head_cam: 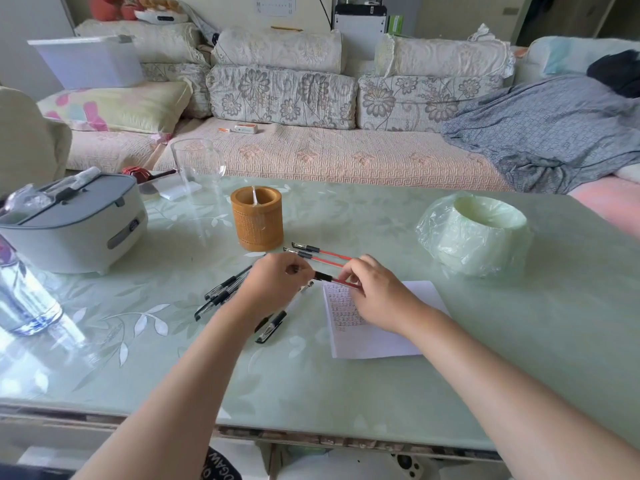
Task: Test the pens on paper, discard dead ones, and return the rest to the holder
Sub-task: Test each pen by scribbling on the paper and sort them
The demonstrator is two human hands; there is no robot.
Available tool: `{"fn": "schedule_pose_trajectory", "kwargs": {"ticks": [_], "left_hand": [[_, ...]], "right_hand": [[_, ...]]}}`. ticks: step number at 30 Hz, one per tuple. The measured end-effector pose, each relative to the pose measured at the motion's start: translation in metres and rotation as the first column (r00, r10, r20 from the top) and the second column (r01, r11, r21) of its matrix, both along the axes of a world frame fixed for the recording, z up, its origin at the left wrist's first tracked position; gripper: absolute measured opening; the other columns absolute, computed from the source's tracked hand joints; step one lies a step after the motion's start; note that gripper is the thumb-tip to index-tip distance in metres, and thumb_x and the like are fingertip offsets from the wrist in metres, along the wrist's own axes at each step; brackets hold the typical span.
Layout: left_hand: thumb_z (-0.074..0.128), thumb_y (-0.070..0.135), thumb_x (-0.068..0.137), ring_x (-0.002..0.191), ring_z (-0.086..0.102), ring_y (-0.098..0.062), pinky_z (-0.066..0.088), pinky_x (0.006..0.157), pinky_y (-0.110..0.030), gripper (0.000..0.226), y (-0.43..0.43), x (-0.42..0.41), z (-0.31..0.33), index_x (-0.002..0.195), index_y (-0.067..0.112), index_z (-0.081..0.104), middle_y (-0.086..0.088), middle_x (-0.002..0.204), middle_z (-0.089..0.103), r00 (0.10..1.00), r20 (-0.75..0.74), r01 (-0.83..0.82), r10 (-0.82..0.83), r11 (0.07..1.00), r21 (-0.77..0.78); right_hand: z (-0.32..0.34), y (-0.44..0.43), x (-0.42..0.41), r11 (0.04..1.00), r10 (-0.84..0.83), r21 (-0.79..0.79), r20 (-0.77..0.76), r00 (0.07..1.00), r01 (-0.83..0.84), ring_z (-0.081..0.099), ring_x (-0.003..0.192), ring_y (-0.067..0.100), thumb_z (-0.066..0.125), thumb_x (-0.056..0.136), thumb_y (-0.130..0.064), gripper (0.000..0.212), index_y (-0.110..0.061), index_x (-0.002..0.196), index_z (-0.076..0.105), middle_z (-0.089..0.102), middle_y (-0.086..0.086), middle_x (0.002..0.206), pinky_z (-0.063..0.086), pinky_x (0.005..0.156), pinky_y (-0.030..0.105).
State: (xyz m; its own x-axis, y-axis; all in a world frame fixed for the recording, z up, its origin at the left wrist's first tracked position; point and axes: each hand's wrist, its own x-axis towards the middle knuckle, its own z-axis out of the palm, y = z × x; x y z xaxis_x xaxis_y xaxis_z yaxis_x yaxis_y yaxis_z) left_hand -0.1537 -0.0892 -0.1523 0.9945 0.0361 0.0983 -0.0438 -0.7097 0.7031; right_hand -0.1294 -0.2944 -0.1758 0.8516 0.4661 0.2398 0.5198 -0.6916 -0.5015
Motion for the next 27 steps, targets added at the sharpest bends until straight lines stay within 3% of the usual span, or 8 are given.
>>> {"fn": "schedule_pose_trajectory", "kwargs": {"ticks": [4, 7, 10, 13, 16, 19, 27], "left_hand": [[0.067, 0.028, 0.088, 0.070, 0.056, -0.006, 0.041, 0.060, -0.019, 0.006, 0.023, 0.002, -0.008, 0.093, 0.025, 0.069, 0.012, 0.078, 0.065, 0.999, 0.033, -0.031, 0.029, 0.998, 0.060], [0.063, 0.026, 0.090, 0.084, 0.057, -0.014, 0.045, 0.072, -0.027, 0.013, 0.042, 0.003, -0.015, 0.101, 0.029, 0.065, 0.009, 0.091, 0.065, 0.993, 0.028, -0.121, 0.118, 0.980, 0.156], [0.060, 0.024, 0.087, 0.087, 0.060, -0.019, 0.053, 0.077, -0.032, 0.009, 0.061, 0.002, -0.021, 0.089, 0.031, 0.064, 0.005, 0.095, 0.067, 0.984, 0.015, -0.172, 0.175, 0.946, 0.276], [0.059, 0.023, 0.084, 0.084, 0.061, -0.019, 0.054, 0.072, -0.033, 0.009, 0.069, -0.001, -0.025, 0.079, 0.029, 0.062, 0.005, 0.089, 0.066, 0.986, -0.037, -0.139, 0.165, 0.916, 0.376], [0.061, 0.025, 0.084, 0.084, 0.059, -0.018, 0.053, 0.069, -0.031, 0.004, 0.072, -0.002, -0.027, 0.086, 0.028, 0.063, 0.005, 0.091, 0.063, 0.987, -0.032, -0.126, 0.156, 0.889, 0.440], [0.062, 0.029, 0.082, 0.088, 0.056, -0.018, 0.045, 0.064, -0.027, 0.014, 0.070, -0.002, -0.028, 0.096, 0.028, 0.062, 0.005, 0.096, 0.060, 0.987, -0.032, -0.121, 0.158, 0.857, 0.500], [0.062, 0.029, 0.084, 0.087, 0.059, -0.023, 0.043, 0.061, -0.028, 0.015, 0.058, 0.001, -0.027, 0.094, 0.020, 0.065, -0.001, 0.098, 0.060, 0.987, -0.021, -0.118, 0.159, 0.807, 0.579]], "right_hand": [[-0.001, 0.005, 0.010, 0.998, -0.048, 0.052, 0.002, 0.999, 0.047, 0.053, 0.077, 0.000, 0.067, 0.085, -0.008, 0.015, -0.019, 0.095, 0.068, 0.048, -0.014, 0.084, 0.038, 0.073, 0.016], [-0.002, 0.012, 0.016, 0.991, -0.128, -0.038, 0.048, 0.991, 0.130, 0.055, 0.079, 0.007, 0.067, 0.086, -0.020, 0.013, -0.024, 0.097, 0.070, 0.057, -0.014, 0.085, 0.041, 0.072, 0.023], [-0.003, 0.020, 0.024, 0.974, -0.200, -0.089, 0.078, 0.977, 0.206, 0.057, 0.089, 0.013, 0.063, 0.087, -0.023, 0.013, -0.025, 0.098, 0.069, 0.065, -0.010, 0.092, 0.045, 0.075, 0.027], [-0.005, 0.030, 0.033, 0.971, -0.224, -0.067, 0.069, 0.972, 0.229, 0.060, 0.090, 0.018, 0.064, 0.086, -0.019, 0.012, -0.021, 0.097, 0.070, 0.069, -0.005, 0.093, 0.048, 0.076, 0.030], [-0.009, 0.040, 0.042, 0.969, -0.223, -0.084, 0.088, 0.971, 0.231, 0.062, 0.089, 0.020, 0.064, 0.086, -0.017, 0.010, -0.020, 0.092, 0.071, 0.071, -0.003, 0.091, 0.048, 0.073, 0.030], [-0.013, 0.048, 0.050, 0.967, -0.214, -0.114, 0.124, 0.969, 0.228, 0.061, 0.090, 0.023, 0.062, 0.087, -0.016, 0.010, -0.018, 0.091, 0.071, 0.070, 0.000, 0.091, 0.048, 0.073, 0.031], [-0.021, 0.056, 0.064, 0.939, -0.210, -0.215, 0.261, 0.942, 0.269, 0.057, 0.098, 0.028, 0.063, 0.089, -0.023, 0.011, -0.019, 0.093, 0.072, 0.062, 0.003, 0.096, 0.045, 0.074, 0.034]]}}
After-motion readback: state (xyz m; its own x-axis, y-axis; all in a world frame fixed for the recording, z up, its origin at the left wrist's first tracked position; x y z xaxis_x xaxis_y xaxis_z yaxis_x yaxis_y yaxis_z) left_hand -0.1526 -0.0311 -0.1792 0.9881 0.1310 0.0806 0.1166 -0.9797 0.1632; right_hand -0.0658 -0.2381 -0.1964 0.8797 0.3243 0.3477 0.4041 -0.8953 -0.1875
